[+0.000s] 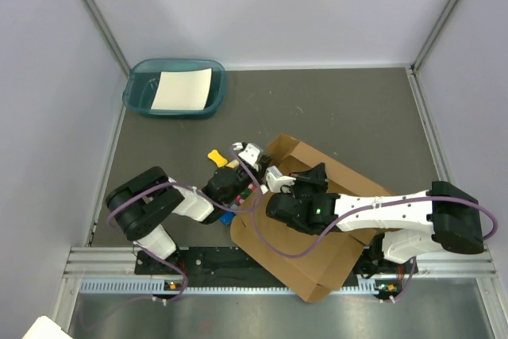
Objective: Fold the paper box
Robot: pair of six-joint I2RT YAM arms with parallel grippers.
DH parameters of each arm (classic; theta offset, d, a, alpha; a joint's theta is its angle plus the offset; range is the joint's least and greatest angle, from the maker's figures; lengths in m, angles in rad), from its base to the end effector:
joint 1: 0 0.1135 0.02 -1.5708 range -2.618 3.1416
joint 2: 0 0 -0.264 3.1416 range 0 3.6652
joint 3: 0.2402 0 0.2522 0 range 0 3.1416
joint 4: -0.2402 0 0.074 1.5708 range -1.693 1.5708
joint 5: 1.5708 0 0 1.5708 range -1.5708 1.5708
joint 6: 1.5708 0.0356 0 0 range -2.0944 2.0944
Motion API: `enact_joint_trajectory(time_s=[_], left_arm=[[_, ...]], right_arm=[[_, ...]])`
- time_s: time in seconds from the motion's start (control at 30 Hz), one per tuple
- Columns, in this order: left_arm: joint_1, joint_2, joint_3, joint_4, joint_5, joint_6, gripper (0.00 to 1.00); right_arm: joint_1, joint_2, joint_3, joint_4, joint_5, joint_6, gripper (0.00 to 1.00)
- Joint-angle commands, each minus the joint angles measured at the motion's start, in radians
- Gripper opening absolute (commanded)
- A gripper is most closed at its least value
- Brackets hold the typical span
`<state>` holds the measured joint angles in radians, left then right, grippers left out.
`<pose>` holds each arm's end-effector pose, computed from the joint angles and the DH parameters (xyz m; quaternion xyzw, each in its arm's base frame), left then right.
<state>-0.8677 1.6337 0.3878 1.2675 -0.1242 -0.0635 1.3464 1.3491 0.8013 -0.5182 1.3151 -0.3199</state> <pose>0.1850 -0.2115 0.1663 0.2324 0.6598 -0.2815 0.6569 0.0875 0.2287 0.2220 -0.4645 0.6284 -0.4185 0.4628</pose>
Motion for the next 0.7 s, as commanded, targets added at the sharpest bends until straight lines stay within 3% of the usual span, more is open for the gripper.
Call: enact_joint_trajectory(time_s=[0.0, 0.27, 0.43, 0.67], left_arm=[[-0.02, -0.107, 0.006, 0.119, 0.093, -0.035, 0.0], [-0.022, -0.256, 0.049, -0.075, 0.12, -0.111, 0.0], [-0.022, -0.297, 0.072, -0.114, 0.12, -0.177, 0.0], [-0.024, -0.31, 0.108, -0.169, 0.161, -0.381, 0.0]], right_arm=[[0.022, 0.025, -0.011, 0.026, -0.266, 0.107, 0.0], [0.022, 0.047, -0.008, 0.027, -0.261, 0.105, 0.0], [0.022, 0.065, -0.005, 0.024, -0.252, 0.111, 0.0], [0.023, 0.065, -0.004, 0.024, -0.238, 0.11, 0.0]])
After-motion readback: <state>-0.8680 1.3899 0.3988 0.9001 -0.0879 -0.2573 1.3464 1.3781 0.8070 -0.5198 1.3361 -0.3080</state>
